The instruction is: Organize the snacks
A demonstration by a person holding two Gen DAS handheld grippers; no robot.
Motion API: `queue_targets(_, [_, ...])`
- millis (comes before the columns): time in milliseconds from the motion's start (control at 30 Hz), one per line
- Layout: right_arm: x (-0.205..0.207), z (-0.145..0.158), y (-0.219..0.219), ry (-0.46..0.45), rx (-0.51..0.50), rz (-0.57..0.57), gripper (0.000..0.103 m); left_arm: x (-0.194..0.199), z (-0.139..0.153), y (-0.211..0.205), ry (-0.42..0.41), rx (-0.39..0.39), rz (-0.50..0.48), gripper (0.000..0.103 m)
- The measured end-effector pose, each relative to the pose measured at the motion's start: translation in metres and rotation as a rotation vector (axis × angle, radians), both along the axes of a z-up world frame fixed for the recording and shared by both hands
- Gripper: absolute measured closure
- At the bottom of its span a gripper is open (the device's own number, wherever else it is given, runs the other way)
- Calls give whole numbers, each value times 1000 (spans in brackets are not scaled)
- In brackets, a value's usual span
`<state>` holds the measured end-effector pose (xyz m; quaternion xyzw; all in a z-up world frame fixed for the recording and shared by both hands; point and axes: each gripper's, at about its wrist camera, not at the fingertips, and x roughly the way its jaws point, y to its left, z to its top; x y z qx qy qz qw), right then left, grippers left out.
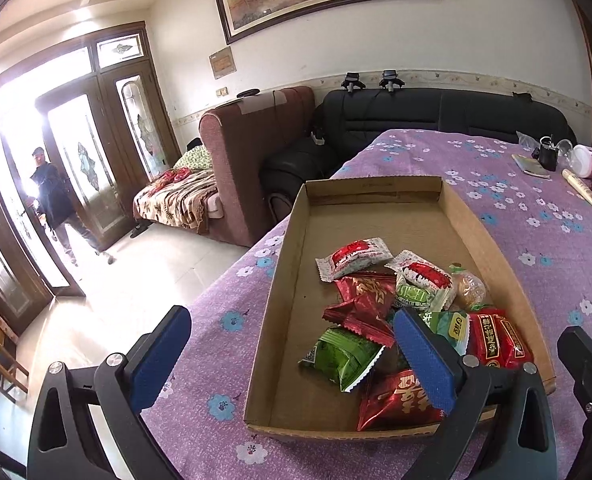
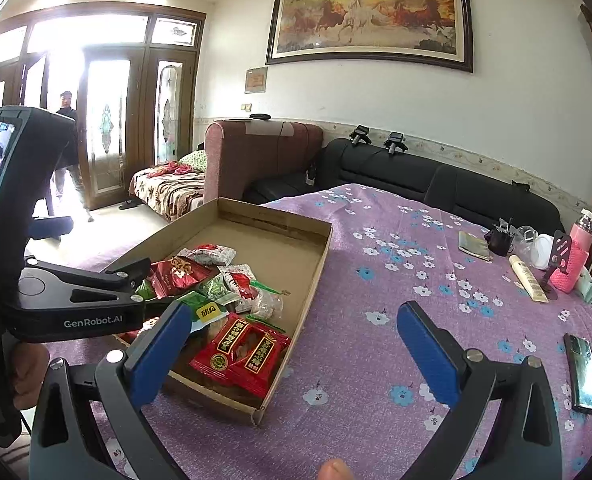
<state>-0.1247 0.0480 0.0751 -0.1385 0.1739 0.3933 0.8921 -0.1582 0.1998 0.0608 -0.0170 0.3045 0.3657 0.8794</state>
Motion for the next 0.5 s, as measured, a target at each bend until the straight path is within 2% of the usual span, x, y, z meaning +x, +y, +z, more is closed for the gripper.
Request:
queue_targets(233, [1, 0, 0, -8, -11, -22, 0, -1, -1, 0, 3, -13, -2, 1])
queue_targets(500, [13, -5, -2, 5, -49, -112, 0, -1, -4, 0, 8, -12, 2, 1])
